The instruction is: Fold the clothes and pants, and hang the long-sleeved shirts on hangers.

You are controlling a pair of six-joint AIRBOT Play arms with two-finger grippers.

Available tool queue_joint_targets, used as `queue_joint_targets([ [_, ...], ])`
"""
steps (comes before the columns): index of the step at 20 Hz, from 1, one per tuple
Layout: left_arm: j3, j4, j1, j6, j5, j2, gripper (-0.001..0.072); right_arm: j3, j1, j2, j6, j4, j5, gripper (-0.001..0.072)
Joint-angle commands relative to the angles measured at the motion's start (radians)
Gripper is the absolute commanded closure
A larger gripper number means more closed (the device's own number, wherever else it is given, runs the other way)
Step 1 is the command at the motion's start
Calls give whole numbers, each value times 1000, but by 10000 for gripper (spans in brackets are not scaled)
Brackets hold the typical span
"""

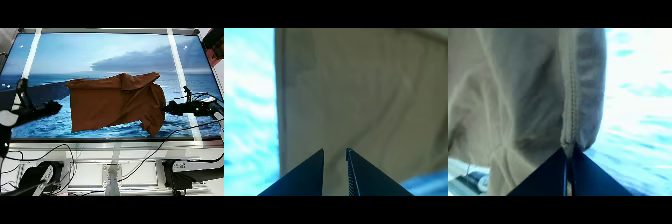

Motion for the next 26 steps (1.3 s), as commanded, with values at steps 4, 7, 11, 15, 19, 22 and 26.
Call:
queue_joint_targets([
  [4, -304, -193, 1, -9, -24, 211, 663, 1, 0, 0, 10, 12, 53, 698],
  [7, -397, -166, 1, -26, -25, 307, 533, 1, 0, 0, 19, 12, 53, 698],
  [11, -479, -160, 1, -25, -5, 322, 464, 1, 0, 0, 24, 12, 53, 698],
  [15, -510, -160, 1, -25, 47, 322, 462, 1, 0, 0, 27, 12, 53, 698],
  [19, -510, -159, 1, -23, 98, 322, 219, 1, 0, 0, 27, 12, 53, 698],
  [22, -510, -129, 0, -21, 105, 315, 287, 1, 0, 0, 27, 12, 52, 698],
  [26, -510, -124, 0, -21, 130, 208, 287, 1, 0, 0, 28, 15, 50, 698],
])
